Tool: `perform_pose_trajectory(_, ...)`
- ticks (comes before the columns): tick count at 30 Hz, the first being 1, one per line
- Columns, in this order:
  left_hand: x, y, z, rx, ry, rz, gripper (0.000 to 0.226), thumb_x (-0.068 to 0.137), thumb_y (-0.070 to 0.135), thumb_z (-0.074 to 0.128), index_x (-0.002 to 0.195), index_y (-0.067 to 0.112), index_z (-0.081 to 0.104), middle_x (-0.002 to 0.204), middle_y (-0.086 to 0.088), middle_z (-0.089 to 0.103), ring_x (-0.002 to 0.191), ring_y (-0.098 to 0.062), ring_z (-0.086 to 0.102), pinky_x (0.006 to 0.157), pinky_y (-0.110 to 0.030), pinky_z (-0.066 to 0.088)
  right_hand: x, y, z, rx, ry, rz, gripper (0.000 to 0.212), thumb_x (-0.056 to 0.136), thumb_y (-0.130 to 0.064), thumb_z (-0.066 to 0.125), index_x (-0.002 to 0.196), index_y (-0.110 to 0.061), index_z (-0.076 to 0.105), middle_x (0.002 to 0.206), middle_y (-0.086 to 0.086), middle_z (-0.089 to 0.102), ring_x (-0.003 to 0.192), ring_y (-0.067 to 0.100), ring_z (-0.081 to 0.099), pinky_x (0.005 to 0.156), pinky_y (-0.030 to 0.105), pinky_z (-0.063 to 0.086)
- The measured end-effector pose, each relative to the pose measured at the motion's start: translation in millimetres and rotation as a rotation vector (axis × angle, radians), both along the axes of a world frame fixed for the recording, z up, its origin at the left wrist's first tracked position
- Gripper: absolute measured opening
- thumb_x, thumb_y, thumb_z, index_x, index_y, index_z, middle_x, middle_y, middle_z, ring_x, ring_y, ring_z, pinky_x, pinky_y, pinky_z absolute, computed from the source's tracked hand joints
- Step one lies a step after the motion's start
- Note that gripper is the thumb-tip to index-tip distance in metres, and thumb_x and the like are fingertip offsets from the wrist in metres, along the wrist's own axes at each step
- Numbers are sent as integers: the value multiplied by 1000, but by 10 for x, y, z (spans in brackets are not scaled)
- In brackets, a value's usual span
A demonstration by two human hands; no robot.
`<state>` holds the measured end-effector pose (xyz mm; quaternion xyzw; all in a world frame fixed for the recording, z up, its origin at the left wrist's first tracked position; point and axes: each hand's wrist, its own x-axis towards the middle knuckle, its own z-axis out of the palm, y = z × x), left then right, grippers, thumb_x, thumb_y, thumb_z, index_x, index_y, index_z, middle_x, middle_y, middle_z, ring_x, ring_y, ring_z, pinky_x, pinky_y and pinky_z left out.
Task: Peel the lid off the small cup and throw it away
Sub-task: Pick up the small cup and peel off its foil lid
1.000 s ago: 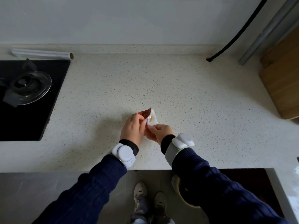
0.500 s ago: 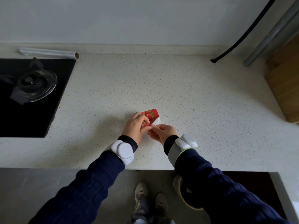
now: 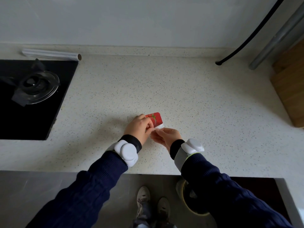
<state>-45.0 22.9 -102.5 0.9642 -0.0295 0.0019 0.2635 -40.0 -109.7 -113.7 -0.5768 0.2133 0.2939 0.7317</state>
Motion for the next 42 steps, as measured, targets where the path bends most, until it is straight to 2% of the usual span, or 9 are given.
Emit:
perform_pose_trajectory(4, -21, -55, -14, 221, -37, -83, 16, 90, 22, 51, 90, 7, 59, 107, -8, 56, 106, -23, 45, 84, -32, 47, 5, -2, -33, -187, -110, 57, 10, 79, -11, 67, 73, -5, 62, 76, 13, 67, 65, 16, 66, 78, 27, 57)
perform_pose_trajectory(8, -35, -87, -63, 299, -26, -64, 16, 94, 13, 42, 102, 4, 53, 116, -11, 52, 116, -25, 40, 94, -32, 46, 31, -7, -39, -297, -171, 41, 20, 75, -15, 73, 69, -13, 54, 86, 14, 67, 80, 32, 69, 91, 42, 52)
perform_pose_trajectory(12, -40, -115, -86, 261, -54, -29, 27, 91, 4, 28, 104, 0, 51, 111, -16, 57, 114, -29, 42, 98, -32, 42, 33, 8, -58, -359, -200, 60, 22, 76, -16, 71, 67, -15, 51, 89, 19, 72, 88, 35, 70, 92, 46, 50)
perform_pose_trajectory(15, -39, -119, -83, 195, -79, -24, 38, 83, 3, 17, 98, -3, 52, 102, -19, 60, 106, -32, 46, 92, -35, 43, 37, 0, -93, -351, -194, 50, 21, 77, -16, 70, 70, -15, 50, 77, 12, 71, 88, 34, 70, 81, 40, 52)
perform_pose_trajectory(17, -30, -113, -103, 193, -80, -13, 27, 85, -4, 26, 95, -4, 51, 97, -22, 60, 102, -33, 46, 85, -36, 45, 43, 1, -101, -361, -189, 53, 20, 76, -18, 70, 70, -17, 51, 73, 9, 71, 89, 33, 70, 76, 36, 51)
perform_pose_trajectory(20, -12, -99, -103, 156, -35, -5, 18, 83, -13, 38, 94, -4, 49, 97, -23, 58, 102, -31, 45, 79, -35, 44, 56, 7, -113, -316, -173, 28, 19, 76, -14, 69, 69, -16, 51, 73, 6, 70, 90, 34, 69, 91, 43, 51)
perform_pose_trajectory(31, 145, 62, -1, -72, 112, 43, 25, 83, -13, 34, 82, 11, 31, 80, -10, 41, 70, -21, 37, 56, -26, 32, 103, 26, -140, -224, -159, -2, 23, 77, -7, 67, 67, -13, 48, 72, 4, 67, 87, 34, 70, 94, 49, 51)
perform_pose_trajectory(37, 105, 104, -74, -176, 27, 37, 2, 90, 3, 49, 88, 1, 49, 84, -11, 52, 74, -21, 47, 62, -19, 32, 96, 28, -168, -225, -166, -3, 21, 76, -8, 69, 67, -13, 50, 70, 3, 68, 82, 30, 71, 94, 48, 51)
perform_pose_trajectory(42, -4, 108, -159, -168, -90, -33, 12, 85, 4, 57, 94, -3, 52, 97, -18, 55, 83, -26, 56, 72, -29, 48, 90, 17, -163, -246, -170, 10, 20, 75, -10, 70, 68, -14, 52, 72, 2, 68, 84, 29, 71, 93, 47, 52)
